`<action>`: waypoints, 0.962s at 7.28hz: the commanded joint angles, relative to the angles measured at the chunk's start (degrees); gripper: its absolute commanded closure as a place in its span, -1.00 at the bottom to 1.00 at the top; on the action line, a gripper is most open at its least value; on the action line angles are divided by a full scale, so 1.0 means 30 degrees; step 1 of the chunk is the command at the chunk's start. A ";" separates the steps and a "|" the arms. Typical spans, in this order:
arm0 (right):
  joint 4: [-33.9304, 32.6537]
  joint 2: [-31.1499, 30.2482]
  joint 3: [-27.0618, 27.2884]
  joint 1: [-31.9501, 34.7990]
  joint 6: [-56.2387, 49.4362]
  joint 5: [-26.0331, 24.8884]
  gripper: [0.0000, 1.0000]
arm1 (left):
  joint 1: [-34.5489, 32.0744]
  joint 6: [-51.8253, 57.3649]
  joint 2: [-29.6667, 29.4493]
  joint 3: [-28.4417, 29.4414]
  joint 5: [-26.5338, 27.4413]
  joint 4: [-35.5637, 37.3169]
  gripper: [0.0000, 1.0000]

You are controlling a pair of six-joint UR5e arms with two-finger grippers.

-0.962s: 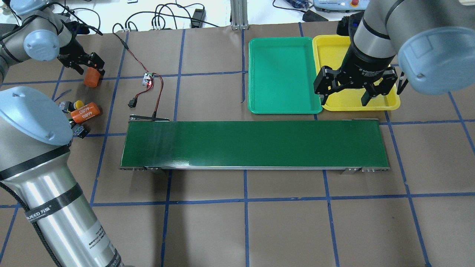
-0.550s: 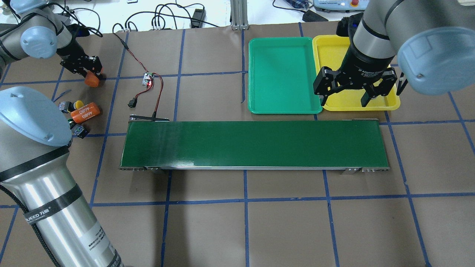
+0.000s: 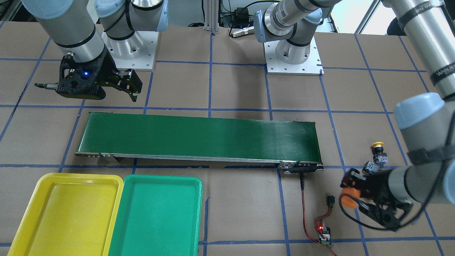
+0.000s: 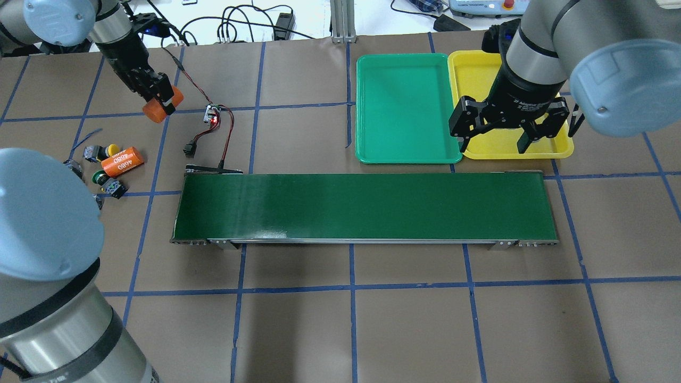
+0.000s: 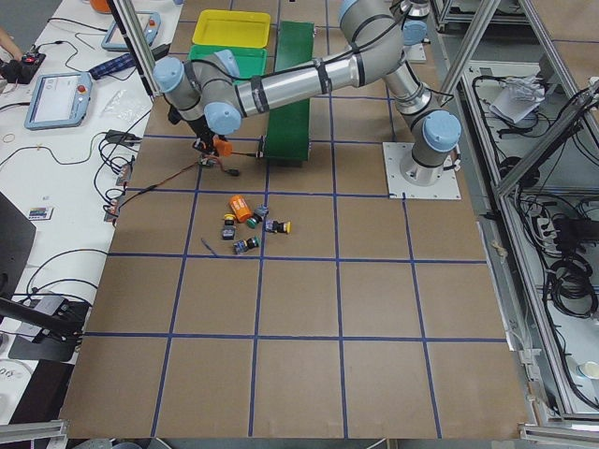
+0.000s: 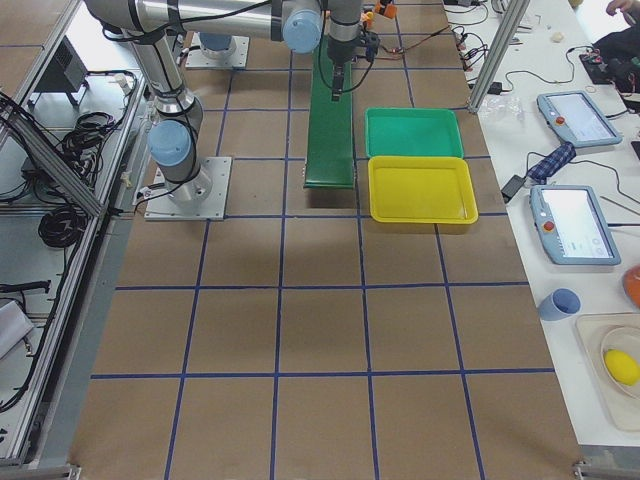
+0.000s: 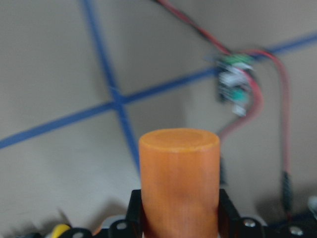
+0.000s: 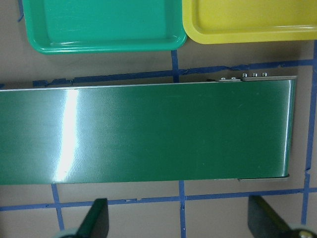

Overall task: Sort buttons by color to trays
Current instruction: 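Carry the orange cylinder with the left gripper onto the conveyor and release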

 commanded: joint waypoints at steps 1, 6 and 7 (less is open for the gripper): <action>0.0000 -0.0013 0.0000 0.0000 -0.0011 0.0002 -1.00 | -0.1465 0.3421 0.4834 -0.6188 -0.0016 0.1620 1.00; 0.0000 -0.0013 0.0000 0.0000 -0.0011 0.0003 -1.00 | -0.4283 1.1924 0.8251 -1.4258 0.1947 0.8479 1.00; 0.0000 0.0016 0.0000 0.0000 -0.0011 0.0002 -1.00 | -0.4284 1.2595 0.8194 -1.4532 0.1831 0.8926 1.00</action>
